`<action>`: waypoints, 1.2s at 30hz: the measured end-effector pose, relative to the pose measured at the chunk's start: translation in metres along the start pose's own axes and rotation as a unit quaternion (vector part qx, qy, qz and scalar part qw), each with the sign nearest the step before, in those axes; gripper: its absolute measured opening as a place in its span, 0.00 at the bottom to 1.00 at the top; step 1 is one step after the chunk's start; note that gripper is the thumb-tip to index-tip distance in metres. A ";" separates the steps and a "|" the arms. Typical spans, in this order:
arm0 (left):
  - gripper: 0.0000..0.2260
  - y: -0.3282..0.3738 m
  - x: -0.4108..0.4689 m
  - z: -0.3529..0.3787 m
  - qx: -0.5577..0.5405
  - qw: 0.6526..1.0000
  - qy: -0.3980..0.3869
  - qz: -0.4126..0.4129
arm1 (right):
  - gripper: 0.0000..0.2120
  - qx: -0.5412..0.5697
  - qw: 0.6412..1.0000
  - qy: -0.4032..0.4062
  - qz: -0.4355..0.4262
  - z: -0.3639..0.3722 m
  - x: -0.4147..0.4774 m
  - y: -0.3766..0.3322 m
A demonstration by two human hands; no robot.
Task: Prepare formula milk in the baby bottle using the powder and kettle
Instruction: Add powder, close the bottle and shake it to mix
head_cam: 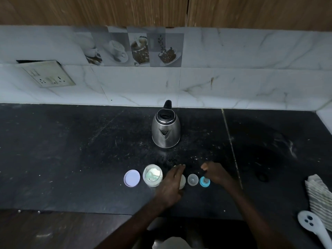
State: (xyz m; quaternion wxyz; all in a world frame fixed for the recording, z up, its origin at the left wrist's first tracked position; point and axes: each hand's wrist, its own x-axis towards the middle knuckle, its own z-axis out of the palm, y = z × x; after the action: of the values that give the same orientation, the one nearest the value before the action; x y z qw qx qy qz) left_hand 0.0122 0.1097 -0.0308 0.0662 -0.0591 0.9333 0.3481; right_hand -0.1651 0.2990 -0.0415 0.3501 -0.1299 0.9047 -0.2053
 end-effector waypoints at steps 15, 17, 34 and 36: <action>0.35 -0.002 0.009 0.013 0.059 0.996 -0.006 -0.067 | 0.29 -0.125 0.966 0.206 -0.095 0.093 -0.033 0.035; 0.35 -0.003 0.011 0.013 0.049 0.995 -0.013 -0.081 | 0.29 -0.122 0.965 0.213 -0.090 0.095 -0.033 0.037; 0.18 -0.012 0.015 0.016 -0.083 0.986 0.083 -0.115 | 0.23 0.083 0.951 0.224 -0.197 0.026 -0.057 -0.039; 0.14 -0.012 0.014 0.018 -0.094 0.983 0.106 -0.115 | 0.23 0.039 0.959 0.147 -0.238 0.029 -0.059 -0.049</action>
State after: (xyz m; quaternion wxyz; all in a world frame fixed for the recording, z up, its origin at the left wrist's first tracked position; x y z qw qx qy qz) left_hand 0.0023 0.1111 -0.0542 0.0003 -0.2084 0.8850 0.4164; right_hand -0.0983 0.2700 -0.0037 0.1593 -0.2957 0.8805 -0.3346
